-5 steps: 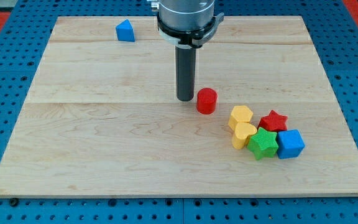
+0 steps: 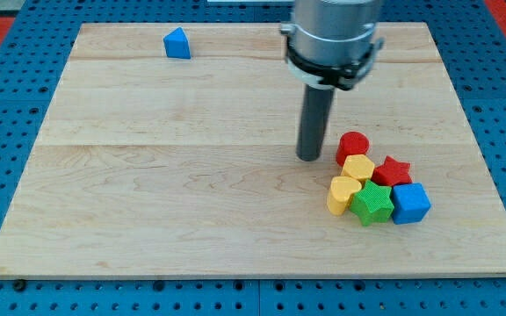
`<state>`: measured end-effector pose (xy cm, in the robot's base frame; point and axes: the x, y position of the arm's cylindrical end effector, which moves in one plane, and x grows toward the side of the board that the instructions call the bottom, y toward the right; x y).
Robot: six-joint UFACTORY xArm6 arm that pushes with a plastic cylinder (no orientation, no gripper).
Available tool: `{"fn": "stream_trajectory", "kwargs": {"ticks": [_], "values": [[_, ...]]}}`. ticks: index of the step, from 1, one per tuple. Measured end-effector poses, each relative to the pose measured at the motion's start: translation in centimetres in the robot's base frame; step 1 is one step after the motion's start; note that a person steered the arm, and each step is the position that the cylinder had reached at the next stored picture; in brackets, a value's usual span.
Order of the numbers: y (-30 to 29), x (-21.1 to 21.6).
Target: Point your arm towards yellow triangle
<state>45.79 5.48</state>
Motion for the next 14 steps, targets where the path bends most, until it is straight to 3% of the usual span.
{"fn": "stream_trajectory", "kwargs": {"ticks": [2, 5, 8, 11, 12, 14], "values": [[-6.5, -1.4], [-6.9, -3.5], [-15.8, -8.2], [-17.3, -8.4], [-19.4, -10.0], [-22.6, -18.2]]}}
